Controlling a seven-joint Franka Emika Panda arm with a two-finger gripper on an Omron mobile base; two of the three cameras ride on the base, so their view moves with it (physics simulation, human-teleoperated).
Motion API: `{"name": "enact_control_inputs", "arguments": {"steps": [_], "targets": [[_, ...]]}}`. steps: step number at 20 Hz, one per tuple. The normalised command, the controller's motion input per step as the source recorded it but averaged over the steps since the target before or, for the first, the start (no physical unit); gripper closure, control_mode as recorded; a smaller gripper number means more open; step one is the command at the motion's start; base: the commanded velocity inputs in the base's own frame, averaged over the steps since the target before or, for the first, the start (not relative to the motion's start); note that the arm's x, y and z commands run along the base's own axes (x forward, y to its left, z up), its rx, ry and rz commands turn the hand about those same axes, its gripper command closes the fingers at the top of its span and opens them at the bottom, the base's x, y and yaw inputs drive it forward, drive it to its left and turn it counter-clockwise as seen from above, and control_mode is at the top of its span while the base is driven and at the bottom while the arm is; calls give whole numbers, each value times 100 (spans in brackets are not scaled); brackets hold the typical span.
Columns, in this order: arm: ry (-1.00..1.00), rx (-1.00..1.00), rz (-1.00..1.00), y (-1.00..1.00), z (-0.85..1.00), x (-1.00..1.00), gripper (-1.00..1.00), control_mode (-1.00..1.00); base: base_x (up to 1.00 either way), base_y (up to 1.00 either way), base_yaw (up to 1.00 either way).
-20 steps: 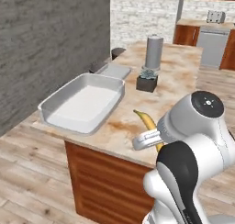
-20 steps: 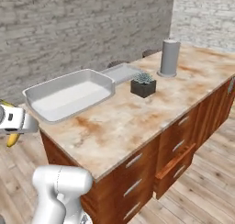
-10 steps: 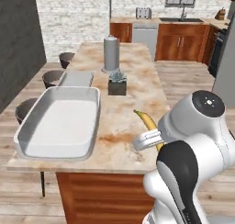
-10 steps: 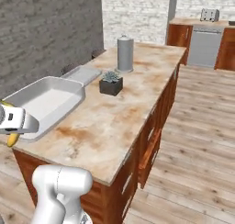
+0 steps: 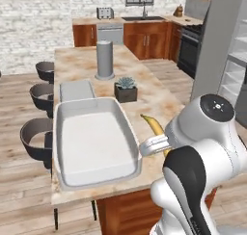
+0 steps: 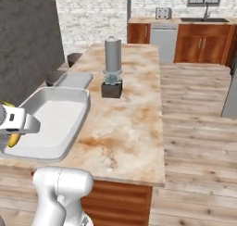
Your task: Place the cold items (banana and apple) from the fridge in one tupperware on the dining counter. Place the warm items (kebab skewer and hot dog) in the stove area in another tupperware.
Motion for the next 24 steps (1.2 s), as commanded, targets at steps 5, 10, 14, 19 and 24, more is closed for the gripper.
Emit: {"name": "enact_control_inputs", "arguments": {"steps": [5, 10, 14, 19, 24], "targets": [[0, 0, 0, 0, 0, 0, 100, 100, 20, 97, -36], [0, 0, 0, 0, 0, 0, 100, 100, 21, 65, -20], [0, 0, 0, 0, 0, 0, 100, 100, 10, 61, -5], [0, 0, 0, 0, 0, 0, 100, 100, -19, 38, 27], [10, 2, 1, 0, 2, 40, 100, -100, 37, 2, 16]]}}
